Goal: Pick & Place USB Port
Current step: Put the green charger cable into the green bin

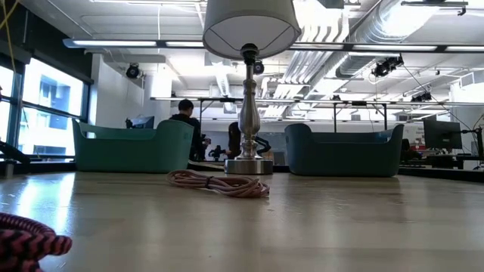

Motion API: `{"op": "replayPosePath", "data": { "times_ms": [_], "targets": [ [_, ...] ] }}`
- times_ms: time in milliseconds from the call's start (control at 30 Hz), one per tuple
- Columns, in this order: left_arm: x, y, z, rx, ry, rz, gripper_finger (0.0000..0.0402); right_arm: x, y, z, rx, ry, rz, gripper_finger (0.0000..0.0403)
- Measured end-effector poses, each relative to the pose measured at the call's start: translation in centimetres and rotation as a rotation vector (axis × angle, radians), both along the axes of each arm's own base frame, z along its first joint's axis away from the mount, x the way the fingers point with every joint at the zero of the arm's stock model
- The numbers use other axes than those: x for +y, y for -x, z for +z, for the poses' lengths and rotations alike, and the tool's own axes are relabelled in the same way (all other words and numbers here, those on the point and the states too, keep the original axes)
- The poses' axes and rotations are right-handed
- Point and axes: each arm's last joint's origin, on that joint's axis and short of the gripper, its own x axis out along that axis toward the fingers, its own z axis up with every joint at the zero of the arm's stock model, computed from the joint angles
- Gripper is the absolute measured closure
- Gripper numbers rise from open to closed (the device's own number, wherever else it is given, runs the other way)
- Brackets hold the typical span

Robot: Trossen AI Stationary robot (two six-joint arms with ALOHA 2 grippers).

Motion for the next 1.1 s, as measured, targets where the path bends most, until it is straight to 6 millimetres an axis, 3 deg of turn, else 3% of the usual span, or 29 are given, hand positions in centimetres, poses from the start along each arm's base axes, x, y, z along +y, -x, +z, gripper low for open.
{"op": "replayPosePath", "data": {
  "times_ms": [167,333,467,633,933,1100],
  "targets": [
    [0.0,0.0,0.0,0.001,-0.003,0.001,0.0278,-0.2,-0.5,-0.4,0.012,0.006,0.007,0.0402],
    [0.7,0.0,-0.1,0.0,-0.031,-0.021,0.038,-0.3,-0.5,-0.4,0.013,0.017,0.001,0.0402],
    [1.2,0.0,-0.2,0.023,-0.009,-0.011,0.0388,-0.3,-0.5,-0.4,0.013,0.024,-0.019,0.0399],
    [1.7,0.5,-0.1,0.038,-0.005,0.009,0.039,-0.5,-0.5,-0.3,-0.021,-0.006,-0.126,0.0358],
    [2.6,5.0,1.3,0.108,-0.038,0.162,0.039,0.4,2.1,1.8,-0.123,-0.011,-0.245,0.0274],
    [3.0,9.0,0.3,0.347,-0.089,0.385,0.039,0.9,4.7,3.5,-0.19,-0.008,-0.274,0.025]
  ]
}}
